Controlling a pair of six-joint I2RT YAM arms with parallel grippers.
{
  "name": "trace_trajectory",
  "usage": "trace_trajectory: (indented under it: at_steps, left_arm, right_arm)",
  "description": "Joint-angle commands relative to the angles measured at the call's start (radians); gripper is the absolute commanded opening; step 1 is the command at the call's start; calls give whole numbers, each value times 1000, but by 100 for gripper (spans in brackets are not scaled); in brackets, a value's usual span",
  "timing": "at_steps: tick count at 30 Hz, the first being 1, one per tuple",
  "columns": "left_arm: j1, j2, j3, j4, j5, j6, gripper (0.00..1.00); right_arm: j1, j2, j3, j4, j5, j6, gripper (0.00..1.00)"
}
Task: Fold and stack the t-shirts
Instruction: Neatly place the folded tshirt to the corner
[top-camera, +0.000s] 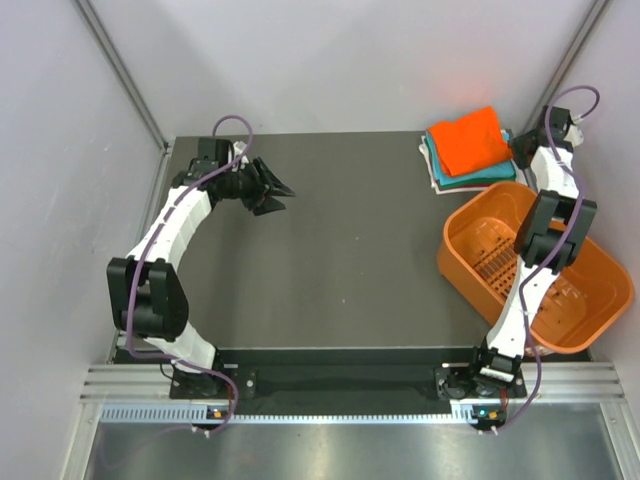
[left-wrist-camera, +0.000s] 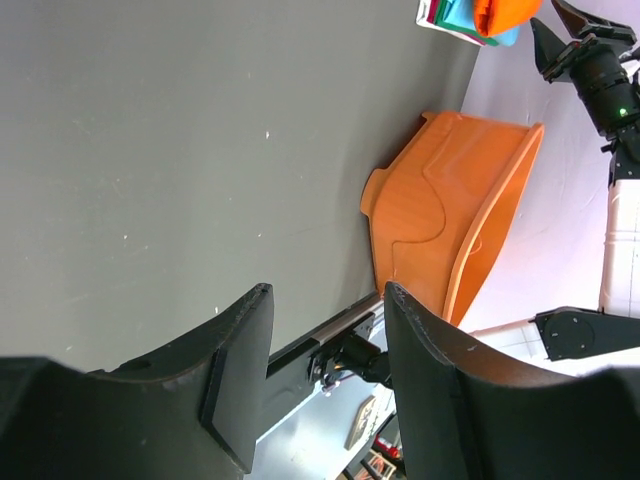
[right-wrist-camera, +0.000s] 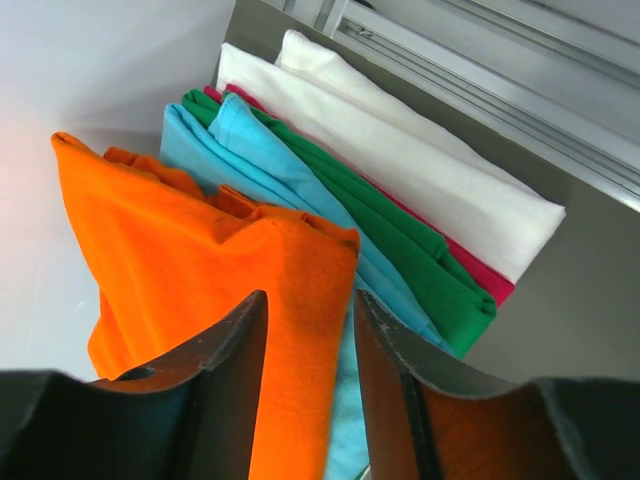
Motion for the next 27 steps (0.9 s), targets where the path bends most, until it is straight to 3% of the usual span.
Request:
trace_trajectory:
  at_steps: [1, 14, 16, 20, 27]
  left_arm:
    - [5, -3, 45, -17, 16, 14, 53]
    - [11, 15, 68, -45, 11, 30, 53]
    - [11, 15, 72, -51, 8, 32, 53]
    - [14, 24, 76, -53, 7, 29, 52]
    - [12, 52, 73, -34, 22, 3, 52]
  right_arm:
    - [-9, 4, -4, 57, 14, 9, 39]
    - [-13, 64, 25, 66, -8, 58, 42]
    - [-13, 73, 31, 71, -8, 65, 36]
    - [-10, 59, 22, 63, 3, 65, 1]
    - [-6, -62, -76, 5, 30, 72, 0]
